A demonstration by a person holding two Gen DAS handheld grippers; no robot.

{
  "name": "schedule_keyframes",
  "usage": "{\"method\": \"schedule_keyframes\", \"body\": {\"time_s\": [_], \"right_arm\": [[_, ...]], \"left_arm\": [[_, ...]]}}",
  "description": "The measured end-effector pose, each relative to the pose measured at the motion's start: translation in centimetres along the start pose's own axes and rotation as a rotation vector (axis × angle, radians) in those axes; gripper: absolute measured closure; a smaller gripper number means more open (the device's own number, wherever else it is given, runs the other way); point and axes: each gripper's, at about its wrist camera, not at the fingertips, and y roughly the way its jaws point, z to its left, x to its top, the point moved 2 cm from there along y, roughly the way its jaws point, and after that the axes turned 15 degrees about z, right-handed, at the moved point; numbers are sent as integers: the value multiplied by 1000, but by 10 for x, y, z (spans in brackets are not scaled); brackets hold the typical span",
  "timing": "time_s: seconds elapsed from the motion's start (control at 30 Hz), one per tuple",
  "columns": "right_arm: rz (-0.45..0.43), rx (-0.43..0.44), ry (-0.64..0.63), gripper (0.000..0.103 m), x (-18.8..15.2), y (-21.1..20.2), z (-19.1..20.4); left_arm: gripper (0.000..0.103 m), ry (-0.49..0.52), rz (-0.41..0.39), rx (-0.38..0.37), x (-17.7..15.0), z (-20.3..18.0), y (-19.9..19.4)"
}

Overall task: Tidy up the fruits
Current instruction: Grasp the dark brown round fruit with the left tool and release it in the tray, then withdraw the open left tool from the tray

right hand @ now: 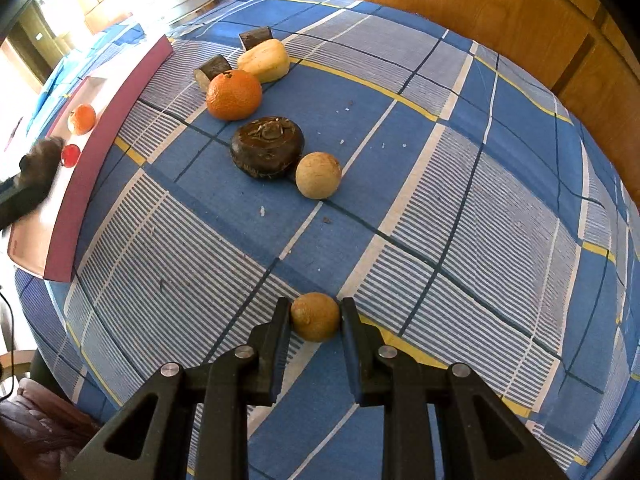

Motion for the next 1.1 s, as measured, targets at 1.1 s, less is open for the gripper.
{"method": "schedule_keyframes", "body": {"time_s": [1.1], "right_arm": [[-37, -29, -32, 79, -9, -9, 11]], "left_arm": [[62, -286, -56, 280, -32, 116, -21]]}}
